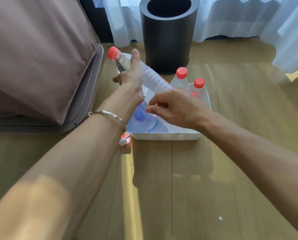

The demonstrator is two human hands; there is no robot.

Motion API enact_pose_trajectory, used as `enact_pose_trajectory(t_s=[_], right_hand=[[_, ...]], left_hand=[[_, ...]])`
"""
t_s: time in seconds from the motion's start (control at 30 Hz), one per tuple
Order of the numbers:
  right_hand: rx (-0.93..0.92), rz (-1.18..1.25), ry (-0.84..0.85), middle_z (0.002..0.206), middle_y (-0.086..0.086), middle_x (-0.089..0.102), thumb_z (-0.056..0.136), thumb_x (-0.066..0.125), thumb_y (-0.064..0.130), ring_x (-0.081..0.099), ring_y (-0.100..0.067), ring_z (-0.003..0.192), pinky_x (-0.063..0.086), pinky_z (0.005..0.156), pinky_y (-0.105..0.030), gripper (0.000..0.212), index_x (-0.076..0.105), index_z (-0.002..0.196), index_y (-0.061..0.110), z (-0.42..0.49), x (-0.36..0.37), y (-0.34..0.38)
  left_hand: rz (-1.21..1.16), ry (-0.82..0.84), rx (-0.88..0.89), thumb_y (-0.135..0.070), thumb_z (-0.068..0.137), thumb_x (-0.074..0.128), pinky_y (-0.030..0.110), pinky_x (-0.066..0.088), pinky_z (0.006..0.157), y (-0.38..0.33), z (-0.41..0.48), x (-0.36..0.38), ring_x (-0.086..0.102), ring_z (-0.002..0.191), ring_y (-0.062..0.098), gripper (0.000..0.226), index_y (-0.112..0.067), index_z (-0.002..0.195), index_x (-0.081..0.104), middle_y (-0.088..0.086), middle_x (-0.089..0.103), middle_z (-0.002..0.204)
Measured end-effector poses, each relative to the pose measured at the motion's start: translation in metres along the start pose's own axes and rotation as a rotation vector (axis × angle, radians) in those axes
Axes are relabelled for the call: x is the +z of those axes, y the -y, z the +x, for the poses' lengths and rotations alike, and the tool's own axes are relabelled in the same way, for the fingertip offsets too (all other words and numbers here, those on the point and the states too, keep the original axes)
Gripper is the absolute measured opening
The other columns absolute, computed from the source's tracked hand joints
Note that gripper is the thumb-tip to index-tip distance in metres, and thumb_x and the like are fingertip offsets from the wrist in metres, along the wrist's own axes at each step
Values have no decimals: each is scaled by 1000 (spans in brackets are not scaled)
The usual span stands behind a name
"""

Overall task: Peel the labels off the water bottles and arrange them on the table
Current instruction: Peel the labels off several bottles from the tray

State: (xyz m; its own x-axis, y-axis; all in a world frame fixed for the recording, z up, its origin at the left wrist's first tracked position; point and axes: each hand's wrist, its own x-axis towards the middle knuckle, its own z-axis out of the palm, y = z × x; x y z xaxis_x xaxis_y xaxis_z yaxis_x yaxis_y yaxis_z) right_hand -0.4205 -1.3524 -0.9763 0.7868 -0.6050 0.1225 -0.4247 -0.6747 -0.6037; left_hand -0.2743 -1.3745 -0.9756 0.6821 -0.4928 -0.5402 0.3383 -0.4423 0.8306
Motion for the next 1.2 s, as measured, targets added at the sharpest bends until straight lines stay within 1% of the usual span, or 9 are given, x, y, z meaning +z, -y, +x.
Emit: enact_pose_trajectory(t_s=[0.1,0.23,0.37,0.53,0.7,0.77,0.87,1.0,1.2], right_hand=[[187,164,-217,65,-4,70,95,59,44,62,-21,58,50,56,-36,46,74,73,6,1,-31,-16],[288,142,-402,57,1,63,95,58,43,59,-8,50,45,50,-26,50,66,63,6,1,-37,-28],[332,210,-99,46,11,46,84,74,37,43,-7,43,36,49,-26,47,53,46,18,5,-34,-23],[305,252,394,48,7,55,82,72,46,46,-7,50,41,53,-24,37,70,54,22,4,-42,-2],[334,234,-253,64,11,57,89,68,41,49,-3,57,41,57,-25,26,66,78,18,12,-42,-18],[367,213,-234,97,4,58,84,73,41,56,-8,84,48,75,-26,33,59,108,23,15,-31,-24],[398,244,-64,133,-3,50,73,75,44,53,-19,117,49,97,-38,89,29,147,26,16,-6,-28],[399,490,-177,113,5,59,79,77,25,61,-7,98,51,79,-13,75,34,140,20,9,-5,-34],[548,730,-256,111,-2,68,57,79,46,70,-22,98,59,84,-47,76,51,125,30,1,-10,-54]], left_hand=[[-77,97,7,-70,80,61,46,61,74,-3,-8,-1,67,91,27,102,-10,152,19,12,57,127],[-34,184,67,-63,84,62,44,61,74,-1,-22,4,69,78,22,84,-10,137,25,5,59,97],[-19,207,81,-62,87,59,34,57,75,4,-28,10,59,81,14,77,-14,135,23,1,53,99],[-5,198,146,-63,86,59,29,51,64,4,-30,7,61,94,17,86,-15,145,19,0,52,102],[-144,262,131,-59,83,67,42,61,67,2,-23,2,68,94,29,77,-14,134,32,10,60,114],[-141,309,145,-61,78,70,49,60,76,3,-22,2,70,96,29,77,-14,128,36,12,62,117],[-107,411,244,-58,69,80,39,62,71,6,-27,5,73,83,22,82,-4,120,46,8,72,97],[69,659,322,-16,77,82,47,59,85,8,-30,1,71,99,34,54,-1,122,55,20,70,110],[327,841,338,18,75,41,45,57,85,0,-35,-11,70,88,30,55,-15,112,66,19,71,101]])
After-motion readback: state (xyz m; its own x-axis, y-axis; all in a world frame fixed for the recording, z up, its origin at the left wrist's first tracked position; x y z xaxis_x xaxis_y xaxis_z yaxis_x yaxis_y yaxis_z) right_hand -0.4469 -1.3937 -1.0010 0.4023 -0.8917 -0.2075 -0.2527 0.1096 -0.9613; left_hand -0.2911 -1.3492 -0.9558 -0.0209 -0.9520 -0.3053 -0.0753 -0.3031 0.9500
